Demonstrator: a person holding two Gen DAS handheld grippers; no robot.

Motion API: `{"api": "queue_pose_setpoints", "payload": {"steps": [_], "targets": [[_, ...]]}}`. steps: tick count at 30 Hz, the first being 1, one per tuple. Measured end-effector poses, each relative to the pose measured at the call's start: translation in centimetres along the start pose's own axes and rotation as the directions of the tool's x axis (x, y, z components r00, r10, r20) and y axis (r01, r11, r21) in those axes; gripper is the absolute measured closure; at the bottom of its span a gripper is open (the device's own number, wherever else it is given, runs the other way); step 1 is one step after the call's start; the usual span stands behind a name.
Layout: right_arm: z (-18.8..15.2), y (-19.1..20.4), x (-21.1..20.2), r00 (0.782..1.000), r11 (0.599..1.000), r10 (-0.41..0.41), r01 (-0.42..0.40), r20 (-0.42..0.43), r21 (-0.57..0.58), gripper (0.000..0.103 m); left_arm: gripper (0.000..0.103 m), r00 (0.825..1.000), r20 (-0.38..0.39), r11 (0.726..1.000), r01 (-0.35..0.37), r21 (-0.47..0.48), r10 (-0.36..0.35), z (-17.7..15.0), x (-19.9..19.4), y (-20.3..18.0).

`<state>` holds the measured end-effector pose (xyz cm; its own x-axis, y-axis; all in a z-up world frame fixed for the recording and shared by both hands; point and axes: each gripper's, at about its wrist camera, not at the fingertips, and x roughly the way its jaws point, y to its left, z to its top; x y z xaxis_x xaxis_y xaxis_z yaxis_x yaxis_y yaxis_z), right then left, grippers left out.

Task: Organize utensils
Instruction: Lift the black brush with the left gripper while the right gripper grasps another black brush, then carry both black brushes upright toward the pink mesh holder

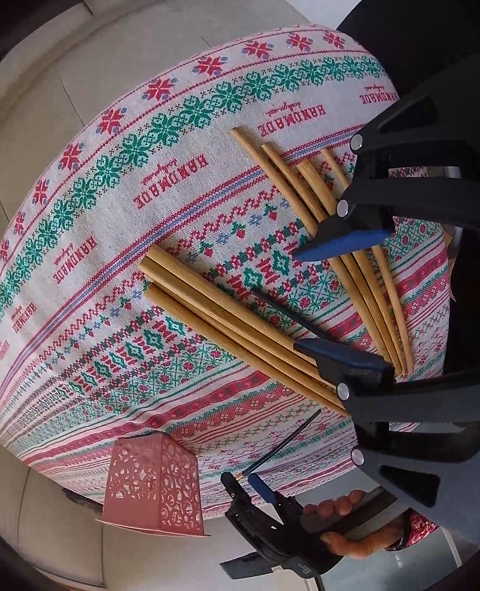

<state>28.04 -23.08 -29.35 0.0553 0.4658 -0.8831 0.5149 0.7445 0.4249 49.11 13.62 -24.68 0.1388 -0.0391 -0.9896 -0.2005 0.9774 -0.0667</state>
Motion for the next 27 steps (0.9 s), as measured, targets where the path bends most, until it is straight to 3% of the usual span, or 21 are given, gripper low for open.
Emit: {"api": "queue_pose_setpoints", "payload": {"steps": [2,5,6,7,8,12,16,17,19,21,23,27], "targets": [[0.2,0.1,0.0,1.0,1.0,-0.004,0.004,0.0,0.006,0.055,0.033,0.996,0.023,0.993,-0.088,0.082,0.086,0.7,0.2,-1.7],[0.3,0.6,0.1,1.0,1.0,-0.02,0.02,0.003,0.014,0.054,0.052,0.997,0.04,0.991,-0.07,0.118,0.065,0.5,-0.6,-2.5],[0.3,0.8,0.2,1.0,0.999,-0.027,0.027,0.006,0.018,0.053,0.068,0.996,0.056,0.99,-0.069,0.125,0.062,0.1,-1.0,-2.6],[0.4,1.2,0.3,0.999,0.999,-0.032,0.032,0.009,0.021,0.052,0.091,0.996,0.065,0.99,-0.063,0.128,0.055,-0.4,-1.3,-2.4],[0.3,1.5,0.4,0.999,0.999,-0.037,0.037,0.012,0.019,0.05,0.095,0.997,0.066,0.991,-0.044,0.124,0.036,-1.2,-1.4,-2.1],[-0.4,3.1,0.7,0.996,0.996,-0.085,0.086,0.036,-0.007,0.045,0.097,0.993,0.099,0.995,0.054,0.083,-0.063,-2.8,-2.5,0.9],[-0.9,4.2,1.1,0.987,0.989,-0.144,0.141,0.073,0.042,0.046,0.097,0.984,0.157,0.994,0.078,0.077,-0.089,-5.2,-3.7,3.8],[-1.0,4.4,1.2,0.983,0.986,-0.164,0.16,0.085,0.056,0.049,0.097,0.98,0.174,0.993,0.088,0.077,-0.101,-5.4,-4.6,4.5],[-1.6,4.5,1.8,0.985,0.986,-0.154,0.149,0.073,0.069,0.09,0.097,0.963,0.242,0.991,0.105,0.079,-0.121,-6.4,-6.6,6.1],[-2.0,4.3,2.1,0.985,0.985,-0.156,0.15,0.076,0.085,0.101,0.097,0.949,0.281,0.989,0.125,0.083,-0.143,-7.0,-8.5,7.2],[-2.1,4.6,2.4,0.983,0.983,-0.165,0.157,0.08,0.096,0.102,0.097,0.94,0.297,0.985,0.145,0.096,-0.167,-7.4,-9.6,7.4],[-2.2,5.4,2.8,0.985,0.982,-0.154,0.144,0.079,0.121,0.096,0.097,0.929,0.318,0.98,0.16,0.117,-0.189,-9.0,-10.4,7.5]]}}
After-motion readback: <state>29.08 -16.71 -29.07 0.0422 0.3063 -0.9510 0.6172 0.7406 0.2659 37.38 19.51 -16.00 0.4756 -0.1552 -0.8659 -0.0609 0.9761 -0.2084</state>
